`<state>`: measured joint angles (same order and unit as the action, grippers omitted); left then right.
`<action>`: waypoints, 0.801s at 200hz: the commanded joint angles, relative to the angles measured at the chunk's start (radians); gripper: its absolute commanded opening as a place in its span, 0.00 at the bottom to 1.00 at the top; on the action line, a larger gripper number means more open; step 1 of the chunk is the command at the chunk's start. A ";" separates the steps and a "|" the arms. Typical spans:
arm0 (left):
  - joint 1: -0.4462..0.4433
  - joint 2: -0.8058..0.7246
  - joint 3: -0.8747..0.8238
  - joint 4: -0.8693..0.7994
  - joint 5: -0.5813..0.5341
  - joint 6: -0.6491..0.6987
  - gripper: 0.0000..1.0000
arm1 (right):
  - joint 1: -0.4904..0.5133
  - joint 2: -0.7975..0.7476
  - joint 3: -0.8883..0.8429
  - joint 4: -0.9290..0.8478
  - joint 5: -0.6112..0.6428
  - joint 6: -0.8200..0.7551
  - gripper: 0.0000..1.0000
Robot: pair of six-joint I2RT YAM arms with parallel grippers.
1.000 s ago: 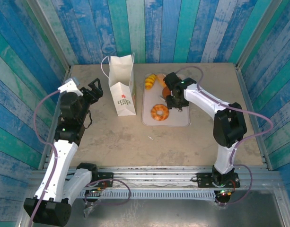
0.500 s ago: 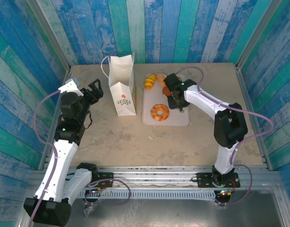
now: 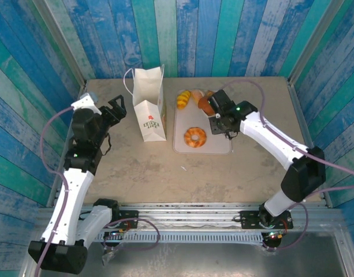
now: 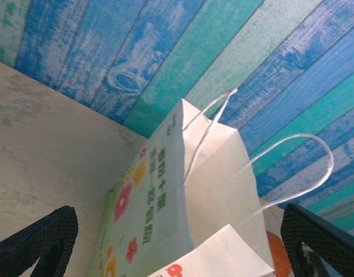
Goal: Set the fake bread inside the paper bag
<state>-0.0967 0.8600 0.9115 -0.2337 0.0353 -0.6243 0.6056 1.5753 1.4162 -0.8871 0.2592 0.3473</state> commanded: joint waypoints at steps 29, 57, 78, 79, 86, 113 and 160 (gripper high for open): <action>0.149 0.083 0.020 0.053 0.349 -0.087 0.95 | 0.085 -0.152 0.015 -0.083 0.046 -0.048 0.43; 0.166 0.125 0.034 0.081 0.451 -0.098 0.96 | 0.126 -0.207 0.053 -0.125 0.056 -0.078 0.43; 0.166 0.148 0.035 0.087 0.471 -0.098 0.97 | 0.155 -0.239 0.087 -0.148 0.064 -0.093 0.43; 0.166 0.149 0.036 0.088 0.471 -0.098 0.97 | 0.156 -0.241 0.089 -0.148 0.064 -0.094 0.43; 0.166 0.159 0.036 0.090 0.475 -0.097 0.97 | 0.165 -0.250 0.100 -0.150 0.063 -0.095 0.43; 0.166 0.209 0.032 0.144 0.505 -0.112 0.96 | 0.203 -0.275 0.156 -0.150 0.061 -0.100 0.43; 0.163 0.328 0.058 0.220 0.578 -0.139 0.86 | 0.271 -0.256 0.299 -0.141 0.078 -0.115 0.43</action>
<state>0.0647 1.1252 0.9249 -0.0841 0.5423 -0.7475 0.8455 1.3228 1.6295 -1.0515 0.3050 0.2535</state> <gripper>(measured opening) 0.888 0.432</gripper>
